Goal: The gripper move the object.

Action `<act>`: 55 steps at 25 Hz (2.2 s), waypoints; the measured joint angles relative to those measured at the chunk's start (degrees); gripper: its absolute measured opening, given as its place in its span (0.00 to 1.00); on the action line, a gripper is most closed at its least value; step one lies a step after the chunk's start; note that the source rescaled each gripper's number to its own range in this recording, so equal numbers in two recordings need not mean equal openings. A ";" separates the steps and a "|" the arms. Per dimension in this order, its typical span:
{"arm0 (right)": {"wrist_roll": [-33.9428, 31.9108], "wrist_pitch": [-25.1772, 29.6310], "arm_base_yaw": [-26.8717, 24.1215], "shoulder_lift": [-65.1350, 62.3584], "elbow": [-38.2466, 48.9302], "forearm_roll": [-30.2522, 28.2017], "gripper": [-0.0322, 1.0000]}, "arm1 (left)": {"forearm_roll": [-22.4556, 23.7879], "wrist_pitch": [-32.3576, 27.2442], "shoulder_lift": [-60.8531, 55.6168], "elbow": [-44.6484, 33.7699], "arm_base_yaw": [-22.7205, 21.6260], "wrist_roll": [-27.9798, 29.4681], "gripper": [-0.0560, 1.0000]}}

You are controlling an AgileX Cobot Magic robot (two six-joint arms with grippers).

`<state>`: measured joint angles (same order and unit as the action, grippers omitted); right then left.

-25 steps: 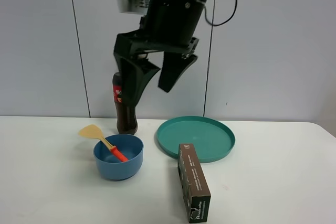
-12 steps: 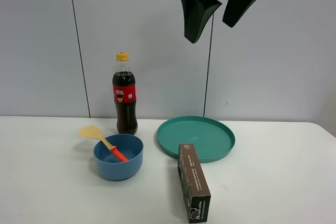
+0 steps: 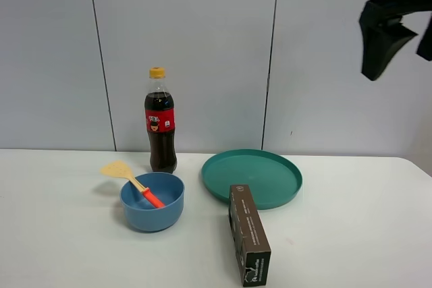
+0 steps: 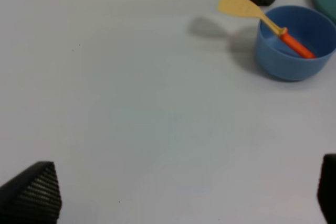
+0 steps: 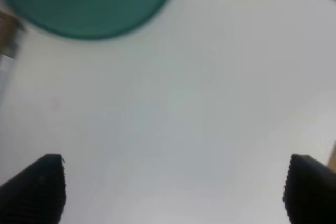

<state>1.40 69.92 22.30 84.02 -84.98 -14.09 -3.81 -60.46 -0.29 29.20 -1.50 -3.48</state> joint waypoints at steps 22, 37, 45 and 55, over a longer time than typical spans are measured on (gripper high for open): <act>-9.83 0.04 -24.97 -40.25 34.28 1.60 0.84 | 0.00 0.00 0.00 0.00 0.00 0.00 1.00; -4.57 -10.59 -25.15 -72.94 54.52 7.22 0.84 | 0.00 0.00 0.00 0.00 0.00 0.00 1.00; 0.87 -8.10 -25.15 -81.43 54.76 9.96 0.83 | 0.00 0.00 0.00 0.00 0.00 0.00 1.00; -2.37 -7.87 -25.15 -82.05 55.75 11.05 0.83 | 0.00 0.00 0.00 0.00 0.00 0.00 1.00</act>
<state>-0.97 62.05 -2.85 1.97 -29.23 -3.05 -3.81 -60.46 -0.29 29.20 -1.50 -3.48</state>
